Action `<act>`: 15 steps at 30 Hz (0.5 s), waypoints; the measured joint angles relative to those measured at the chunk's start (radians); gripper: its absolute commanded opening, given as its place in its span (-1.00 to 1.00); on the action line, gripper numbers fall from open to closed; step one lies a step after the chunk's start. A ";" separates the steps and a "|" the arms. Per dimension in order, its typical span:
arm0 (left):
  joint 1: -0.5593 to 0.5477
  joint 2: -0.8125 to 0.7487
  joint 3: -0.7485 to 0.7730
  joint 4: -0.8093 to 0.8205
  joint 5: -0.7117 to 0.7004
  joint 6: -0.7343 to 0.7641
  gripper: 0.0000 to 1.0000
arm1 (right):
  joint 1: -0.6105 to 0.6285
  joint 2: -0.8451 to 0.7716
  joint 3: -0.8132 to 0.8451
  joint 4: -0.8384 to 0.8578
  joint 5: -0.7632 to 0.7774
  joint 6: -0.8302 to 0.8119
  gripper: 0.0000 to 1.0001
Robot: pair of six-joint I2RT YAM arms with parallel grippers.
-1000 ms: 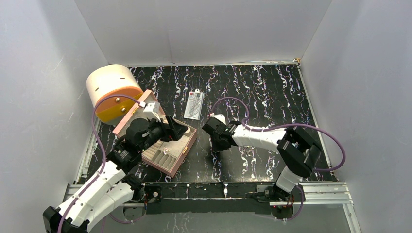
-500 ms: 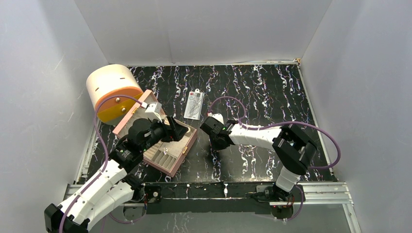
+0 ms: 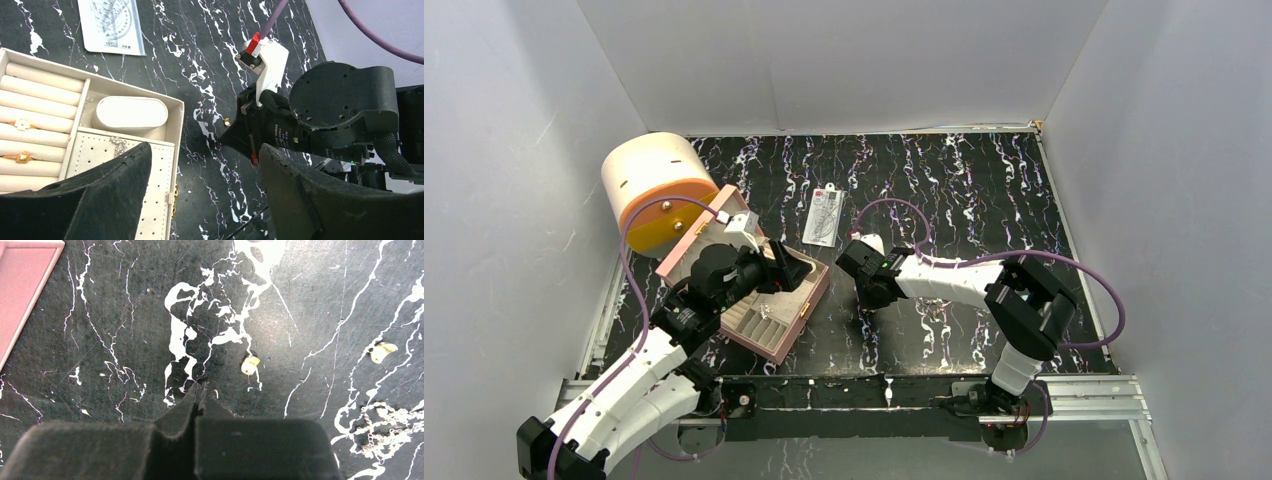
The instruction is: Organize the mixed jewelry
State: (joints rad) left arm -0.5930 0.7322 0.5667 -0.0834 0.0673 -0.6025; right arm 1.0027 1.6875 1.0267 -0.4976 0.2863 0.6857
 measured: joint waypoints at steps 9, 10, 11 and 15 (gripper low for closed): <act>0.000 0.000 -0.003 0.000 0.001 -0.012 0.50 | -0.015 -0.089 -0.032 0.086 -0.047 0.001 -1.00; 0.000 -0.001 -0.003 0.000 0.001 -0.014 0.50 | -0.029 -0.121 -0.053 0.120 -0.080 0.010 -1.00; 0.000 -0.001 -0.003 0.000 0.002 -0.018 0.50 | -0.051 -0.159 -0.080 0.158 -0.121 0.021 -1.00; 0.000 -0.008 -0.003 0.002 0.010 -0.031 0.50 | -0.192 -0.307 -0.236 0.362 -0.325 0.095 -1.00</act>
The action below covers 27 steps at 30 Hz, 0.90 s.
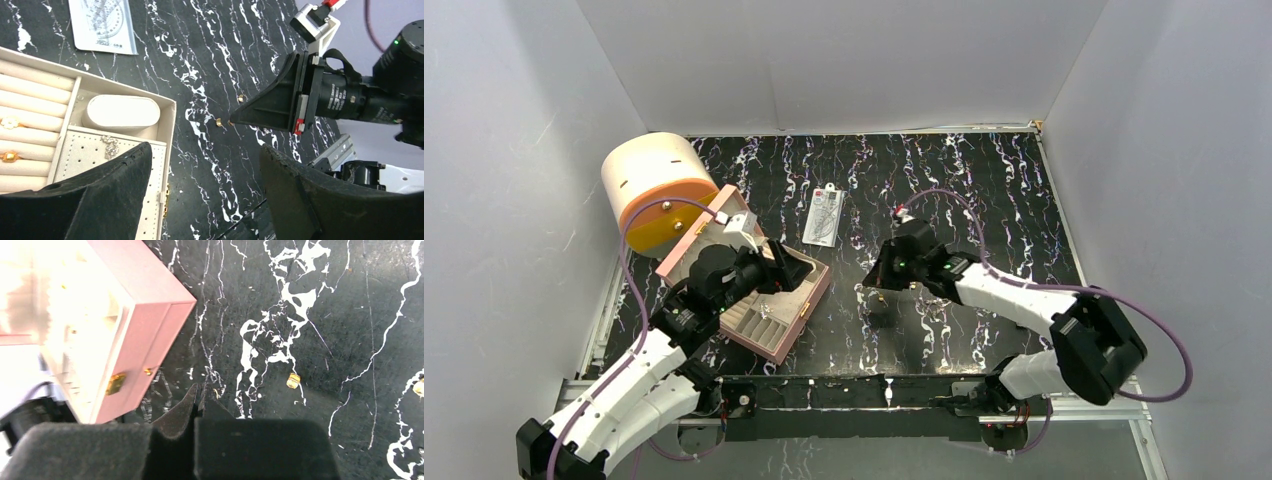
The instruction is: Organize the mixed jewelry
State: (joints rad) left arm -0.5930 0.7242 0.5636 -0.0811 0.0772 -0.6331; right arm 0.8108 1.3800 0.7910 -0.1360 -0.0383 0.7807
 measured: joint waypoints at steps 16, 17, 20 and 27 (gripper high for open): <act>0.000 0.061 -0.087 0.304 0.223 -0.014 0.26 | -0.240 -0.063 -0.236 0.644 -0.605 0.515 -1.00; 0.000 0.071 -0.091 0.328 0.232 -0.014 0.26 | -0.240 -0.063 -0.243 0.682 -0.621 0.555 -1.00; 0.000 0.098 -0.092 0.381 0.249 0.000 0.20 | -0.240 -0.058 -0.272 0.777 -0.661 0.663 -1.00; -0.020 0.186 -0.079 0.443 0.283 0.051 0.13 | -0.241 -0.049 -0.317 0.888 -0.699 0.829 -1.00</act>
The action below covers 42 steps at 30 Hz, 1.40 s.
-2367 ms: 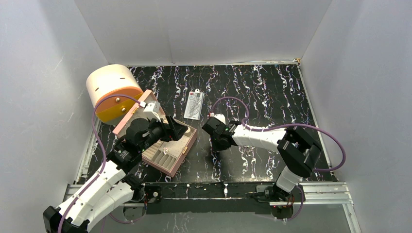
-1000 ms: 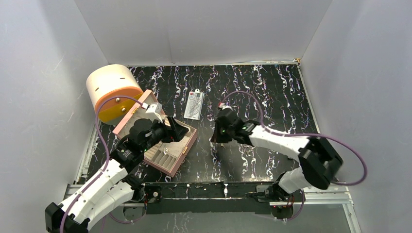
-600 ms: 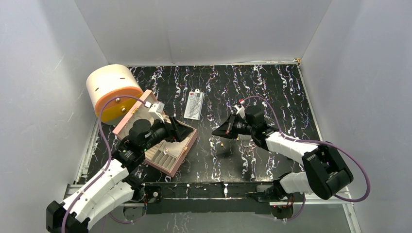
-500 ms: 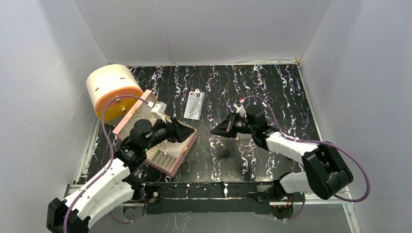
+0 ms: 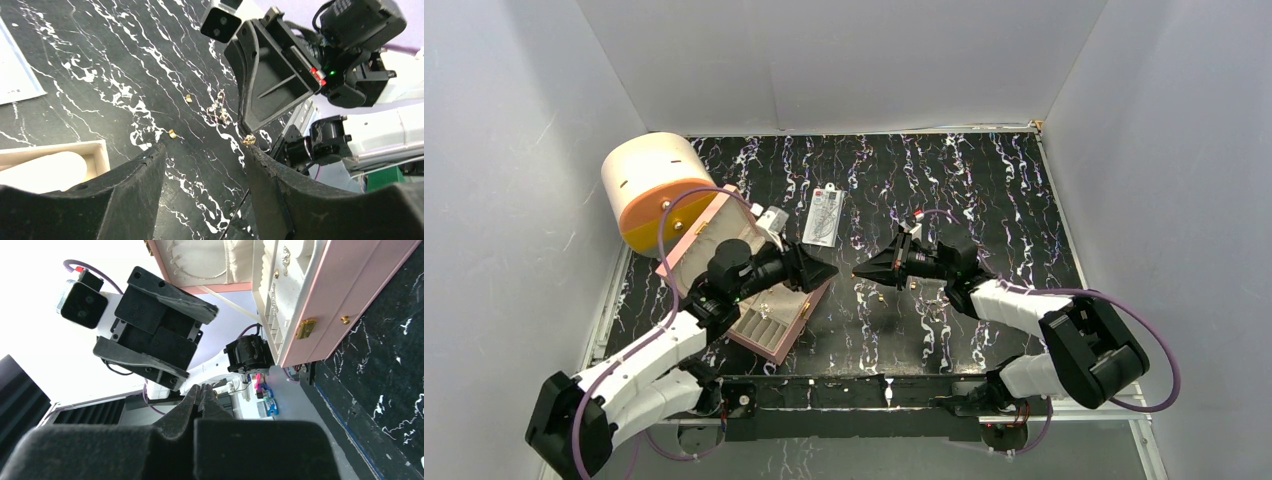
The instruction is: Organize the mixed jewelry
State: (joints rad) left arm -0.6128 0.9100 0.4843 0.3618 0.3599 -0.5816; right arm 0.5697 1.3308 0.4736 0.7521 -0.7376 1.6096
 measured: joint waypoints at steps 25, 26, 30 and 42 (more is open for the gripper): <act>-0.089 0.218 0.053 0.084 0.060 -0.002 -0.02 | -0.001 0.111 -0.046 0.167 -0.029 0.149 -1.00; -0.090 0.218 0.055 0.087 0.060 -0.002 -0.09 | -0.001 0.116 -0.046 0.167 -0.030 0.149 -1.00; -0.092 0.219 0.055 0.088 0.066 0.004 -0.17 | -0.002 0.126 -0.046 0.167 -0.032 0.149 -1.00; -0.110 0.235 0.055 0.087 0.082 0.013 -0.30 | -0.004 0.135 -0.046 0.167 -0.033 0.149 -1.00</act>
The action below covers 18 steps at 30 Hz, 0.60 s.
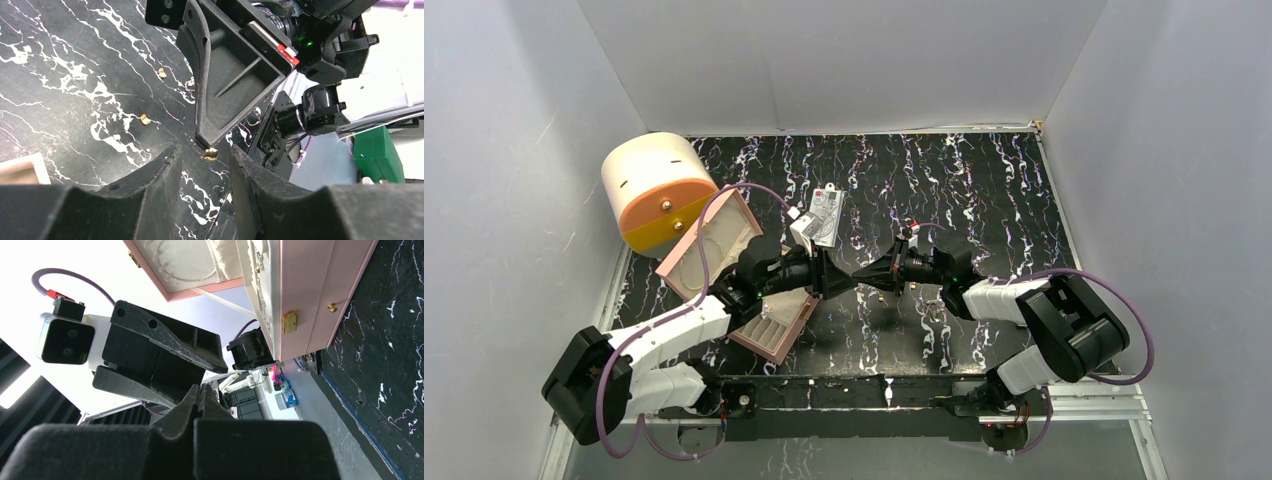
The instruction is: Organize the mixed jewelry
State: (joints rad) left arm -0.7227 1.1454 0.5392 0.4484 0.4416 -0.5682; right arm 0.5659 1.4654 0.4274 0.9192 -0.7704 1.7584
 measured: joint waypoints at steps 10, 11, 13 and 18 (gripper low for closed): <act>-0.009 0.003 0.008 -0.011 -0.001 0.027 -0.39 | -0.002 0.010 0.000 0.000 0.000 0.000 -1.00; -0.010 0.003 0.010 -0.011 -0.002 0.027 -0.39 | -0.002 0.010 0.000 0.001 0.000 0.000 -1.00; -0.013 0.005 0.013 -0.011 -0.003 0.028 -0.40 | -0.002 0.014 0.000 0.001 0.000 0.000 -1.00; -0.018 0.020 0.017 -0.010 -0.008 0.030 -0.46 | -0.002 0.018 0.000 0.001 0.000 0.000 -1.00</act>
State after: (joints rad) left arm -0.7403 1.1652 0.5564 0.4385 0.4339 -0.5385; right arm 0.5640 1.4837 0.4271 0.9203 -0.7700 1.7584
